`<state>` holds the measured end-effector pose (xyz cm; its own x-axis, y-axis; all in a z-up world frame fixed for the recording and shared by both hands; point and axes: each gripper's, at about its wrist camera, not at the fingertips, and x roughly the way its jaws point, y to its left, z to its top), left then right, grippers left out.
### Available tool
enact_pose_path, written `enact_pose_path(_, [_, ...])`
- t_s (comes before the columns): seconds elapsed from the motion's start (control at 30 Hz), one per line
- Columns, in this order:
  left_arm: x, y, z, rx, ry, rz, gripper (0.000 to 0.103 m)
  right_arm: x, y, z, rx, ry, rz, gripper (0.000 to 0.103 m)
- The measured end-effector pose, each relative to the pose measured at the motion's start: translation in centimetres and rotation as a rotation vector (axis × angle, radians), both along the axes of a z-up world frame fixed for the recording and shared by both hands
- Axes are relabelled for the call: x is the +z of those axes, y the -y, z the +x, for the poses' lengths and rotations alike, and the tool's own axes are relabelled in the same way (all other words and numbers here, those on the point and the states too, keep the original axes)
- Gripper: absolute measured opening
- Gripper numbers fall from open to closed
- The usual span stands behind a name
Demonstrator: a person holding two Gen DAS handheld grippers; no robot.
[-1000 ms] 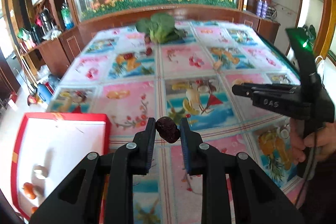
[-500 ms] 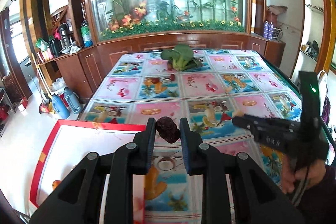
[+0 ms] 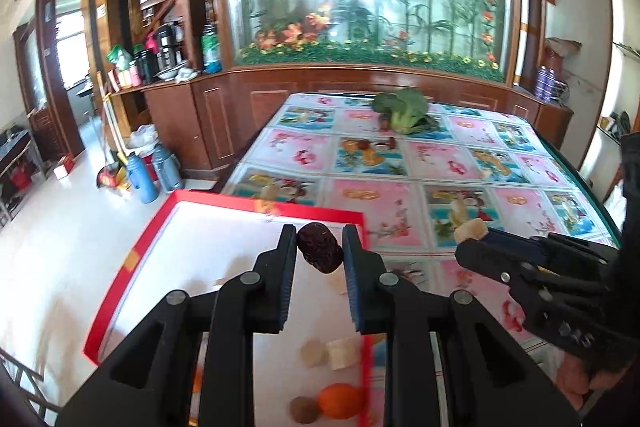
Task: Organize fruits
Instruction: 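Carry the date and the beige piece over the white tray with both tools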
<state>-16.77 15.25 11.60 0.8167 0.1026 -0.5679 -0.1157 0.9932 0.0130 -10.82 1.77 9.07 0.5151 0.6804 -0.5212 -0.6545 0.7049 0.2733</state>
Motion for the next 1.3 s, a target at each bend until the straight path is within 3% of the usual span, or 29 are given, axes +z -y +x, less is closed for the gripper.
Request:
enact_pose_path(0.43, [-1.3,-7.3,-2.1,0.143,0.005,-0.025,0.025,-0.9,-5.3,-1.4,0.080,0.008,-0.041,0.023])
enact_pose_path(0.87, [-2.9,-9.8,-2.0,0.178,-0.025,-0.038,0.025,-2.9,-8.5,-1.1,0.098,-0.035,-0.096,0.023])
enact_pose_path(1.3, [-5.4,-10.3,-0.6,0.188,-0.091,-0.028,0.025,-4.9,-9.0,-0.4,0.063,-0.058,-0.144,0.023])
